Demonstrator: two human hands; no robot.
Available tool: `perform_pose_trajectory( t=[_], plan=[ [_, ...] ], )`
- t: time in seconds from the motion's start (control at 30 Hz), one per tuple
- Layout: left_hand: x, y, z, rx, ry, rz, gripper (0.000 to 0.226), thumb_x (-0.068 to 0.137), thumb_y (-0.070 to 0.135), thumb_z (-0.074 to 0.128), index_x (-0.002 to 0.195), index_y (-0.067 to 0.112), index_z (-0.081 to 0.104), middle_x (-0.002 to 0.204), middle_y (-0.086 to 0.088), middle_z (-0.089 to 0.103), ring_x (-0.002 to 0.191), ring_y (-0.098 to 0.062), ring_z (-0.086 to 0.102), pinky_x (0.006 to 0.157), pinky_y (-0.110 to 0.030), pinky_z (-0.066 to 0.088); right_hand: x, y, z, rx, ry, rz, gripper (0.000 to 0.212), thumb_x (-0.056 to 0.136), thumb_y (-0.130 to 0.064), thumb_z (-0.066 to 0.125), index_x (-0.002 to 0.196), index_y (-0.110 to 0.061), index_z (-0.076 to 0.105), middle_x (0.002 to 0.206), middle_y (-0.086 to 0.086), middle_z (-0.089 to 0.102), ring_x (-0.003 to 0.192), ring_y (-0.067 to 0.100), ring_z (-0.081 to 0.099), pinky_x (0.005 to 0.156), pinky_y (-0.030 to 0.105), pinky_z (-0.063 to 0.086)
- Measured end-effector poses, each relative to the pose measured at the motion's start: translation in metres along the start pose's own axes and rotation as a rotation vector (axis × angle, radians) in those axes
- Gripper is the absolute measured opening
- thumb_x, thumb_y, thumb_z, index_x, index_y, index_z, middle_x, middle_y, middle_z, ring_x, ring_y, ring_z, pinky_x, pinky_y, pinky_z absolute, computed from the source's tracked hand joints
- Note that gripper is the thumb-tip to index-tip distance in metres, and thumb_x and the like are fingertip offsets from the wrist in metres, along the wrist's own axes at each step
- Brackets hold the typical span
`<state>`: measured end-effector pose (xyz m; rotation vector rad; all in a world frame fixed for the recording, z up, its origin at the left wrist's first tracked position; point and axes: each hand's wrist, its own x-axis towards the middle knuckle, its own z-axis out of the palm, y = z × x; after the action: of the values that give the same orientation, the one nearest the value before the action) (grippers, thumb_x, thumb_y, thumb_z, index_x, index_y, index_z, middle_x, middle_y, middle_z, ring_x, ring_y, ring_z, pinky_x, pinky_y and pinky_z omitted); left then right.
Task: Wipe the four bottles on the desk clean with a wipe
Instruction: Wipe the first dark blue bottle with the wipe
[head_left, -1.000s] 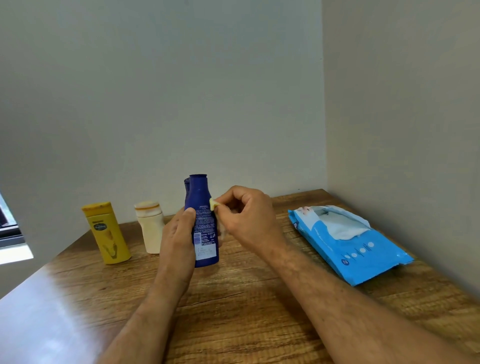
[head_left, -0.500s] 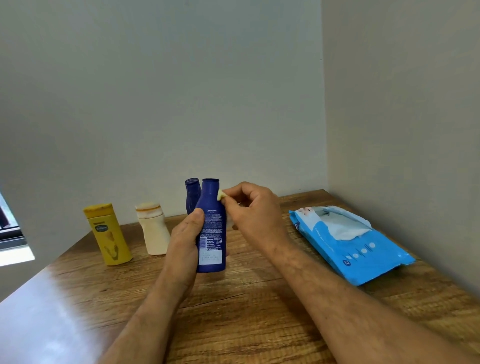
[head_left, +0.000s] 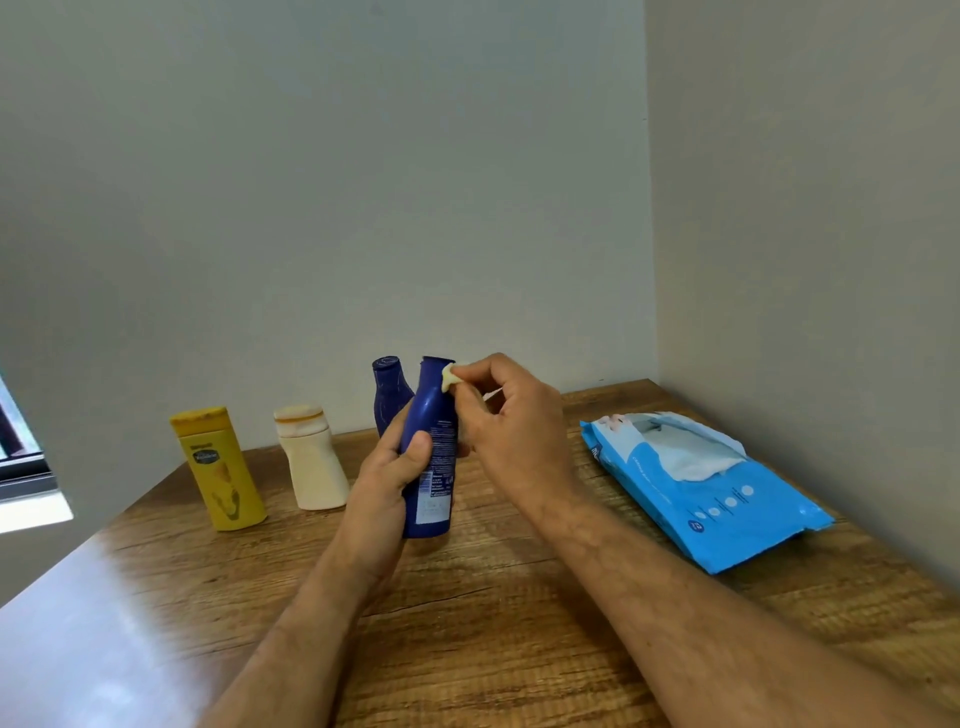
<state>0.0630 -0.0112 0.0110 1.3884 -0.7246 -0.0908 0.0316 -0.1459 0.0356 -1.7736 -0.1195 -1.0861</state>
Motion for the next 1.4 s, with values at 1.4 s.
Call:
perform_pose_trajectory(
  t=[1.4],
  plan=[
    [-0.002, 0.013, 0.001, -0.319, 0.359, -0.167, 0.034, 0.107, 0.035, 0.038, 0.104, 0.014, 0.065, 0.074, -0.004, 0.074, 0.062, -0.015, 0.068, 0.064, -0.032, 0.056, -0.008, -0.010, -0.003, 0.208, -0.408, 0.136, 0.007, 0.086, -0.010, 0.074, 0.089, -0.015, 0.076, 0.086, -0.002, 0.072, 0.063, 0.004, 0.065, 0.052, 0.018, 0.052]
  ],
)
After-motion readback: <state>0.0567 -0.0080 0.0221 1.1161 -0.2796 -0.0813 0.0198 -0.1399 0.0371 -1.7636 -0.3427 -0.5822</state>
